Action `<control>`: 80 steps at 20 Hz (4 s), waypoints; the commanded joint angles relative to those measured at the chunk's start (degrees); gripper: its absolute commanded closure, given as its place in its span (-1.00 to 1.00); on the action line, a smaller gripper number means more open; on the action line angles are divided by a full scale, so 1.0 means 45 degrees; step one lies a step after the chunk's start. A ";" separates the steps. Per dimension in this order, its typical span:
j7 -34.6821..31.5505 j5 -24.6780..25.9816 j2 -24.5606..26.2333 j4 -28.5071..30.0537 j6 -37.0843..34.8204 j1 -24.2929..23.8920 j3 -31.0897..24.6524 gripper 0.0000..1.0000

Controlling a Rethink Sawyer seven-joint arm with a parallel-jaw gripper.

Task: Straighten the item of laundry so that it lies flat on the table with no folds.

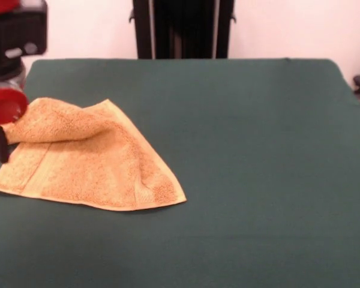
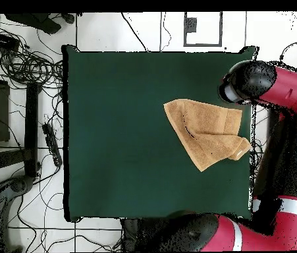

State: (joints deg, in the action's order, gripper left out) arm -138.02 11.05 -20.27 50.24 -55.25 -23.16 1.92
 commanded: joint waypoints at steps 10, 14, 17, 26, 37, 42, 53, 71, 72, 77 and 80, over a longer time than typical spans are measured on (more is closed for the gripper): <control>-0.0766 -0.0836 0.0600 -0.0427 -0.1991 0.1461 -0.0889 -1.00; -0.0758 -0.0917 0.1015 -0.0410 -0.1902 0.1488 -0.0831 -1.00; -0.0796 -0.0905 0.1695 -0.0900 -0.2163 0.1560 -0.0770 -1.00; -0.2923 -0.0834 0.3060 -0.1324 -0.2027 0.1760 0.0397 -1.00; -0.1150 -0.1489 0.2622 -0.1351 -0.0707 0.1367 -0.0212 -1.00; -0.0875 -0.1779 0.1388 -0.0312 -0.0128 0.1469 -0.0284 -1.00; 0.0371 -0.1669 0.0308 0.1506 -0.0238 0.1046 -0.0068 -1.00; -0.1792 -0.1237 0.0271 0.3046 0.0380 0.1480 0.1242 -1.00; -0.1834 -0.1195 0.0290 0.2933 0.0358 0.1534 0.1335 -1.00; -0.1779 -0.1258 0.0271 0.2626 -0.0030 0.1684 0.1525 -1.00; -0.1775 -0.1633 0.0260 0.3093 -0.0064 0.1597 0.1356 -1.00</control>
State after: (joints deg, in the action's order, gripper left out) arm -138.03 5.12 -21.31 55.66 -56.97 -18.46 10.74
